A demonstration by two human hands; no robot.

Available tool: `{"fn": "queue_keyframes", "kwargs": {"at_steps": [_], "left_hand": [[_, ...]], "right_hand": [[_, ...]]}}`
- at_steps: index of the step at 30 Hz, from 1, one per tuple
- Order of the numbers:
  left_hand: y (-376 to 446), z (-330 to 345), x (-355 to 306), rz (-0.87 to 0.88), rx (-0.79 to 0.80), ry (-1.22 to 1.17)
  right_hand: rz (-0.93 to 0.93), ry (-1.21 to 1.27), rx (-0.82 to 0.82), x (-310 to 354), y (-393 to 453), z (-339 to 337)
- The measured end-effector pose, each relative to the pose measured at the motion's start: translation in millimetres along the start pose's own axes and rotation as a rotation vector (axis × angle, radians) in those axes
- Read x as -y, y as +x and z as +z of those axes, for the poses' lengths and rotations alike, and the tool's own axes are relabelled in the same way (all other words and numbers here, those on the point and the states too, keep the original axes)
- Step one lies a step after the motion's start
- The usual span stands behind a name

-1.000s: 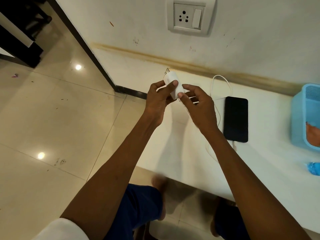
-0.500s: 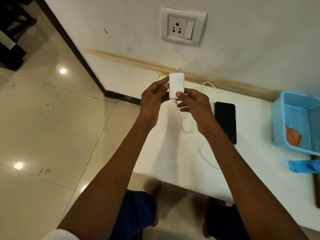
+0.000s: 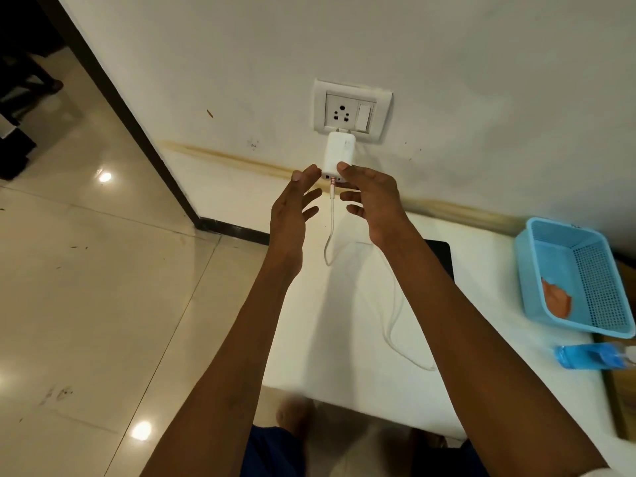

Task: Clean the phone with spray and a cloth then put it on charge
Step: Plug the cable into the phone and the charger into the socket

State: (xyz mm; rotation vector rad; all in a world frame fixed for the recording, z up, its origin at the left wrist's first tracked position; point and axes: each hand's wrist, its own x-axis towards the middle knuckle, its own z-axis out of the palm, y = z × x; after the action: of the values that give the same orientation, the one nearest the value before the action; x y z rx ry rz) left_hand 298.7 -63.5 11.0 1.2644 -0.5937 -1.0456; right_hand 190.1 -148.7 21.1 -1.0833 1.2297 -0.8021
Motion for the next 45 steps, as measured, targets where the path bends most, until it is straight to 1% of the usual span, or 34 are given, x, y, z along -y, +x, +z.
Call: {"fn": "queue_keyframes", "kwargs": {"at_steps": [8,14,22,26,32,38,42,45], "left_hand": [[11,-3,-7,-0.031,0.028,-0.047],[12,-2,-10,-0.05,0.061,-0.088],[13,2,-15,-0.071,0.047,-0.108],[15,5,-19,-0.075,0.07,-0.128],[17,5,-22,-0.1,0.067,-0.125],[17,3,-21,-0.09,0.082,-0.109],[16,0,-22,-0.065,0.039,-0.099],[8,2,-25,-0.02,-0.018,-0.049]], "right_hand": [[0.036,-0.002,-0.048,14,11,20],[0.05,0.001,-0.081,19,15,19],[0.081,-0.008,-0.109,24,17,19],[0.09,0.002,-0.125,34,19,20],[0.136,0.017,-0.093,38,21,19],[0.147,0.053,-0.09,39,27,18],[0.133,0.02,-0.085,36,28,16],[0.112,-0.031,-0.066,36,29,12]]}}
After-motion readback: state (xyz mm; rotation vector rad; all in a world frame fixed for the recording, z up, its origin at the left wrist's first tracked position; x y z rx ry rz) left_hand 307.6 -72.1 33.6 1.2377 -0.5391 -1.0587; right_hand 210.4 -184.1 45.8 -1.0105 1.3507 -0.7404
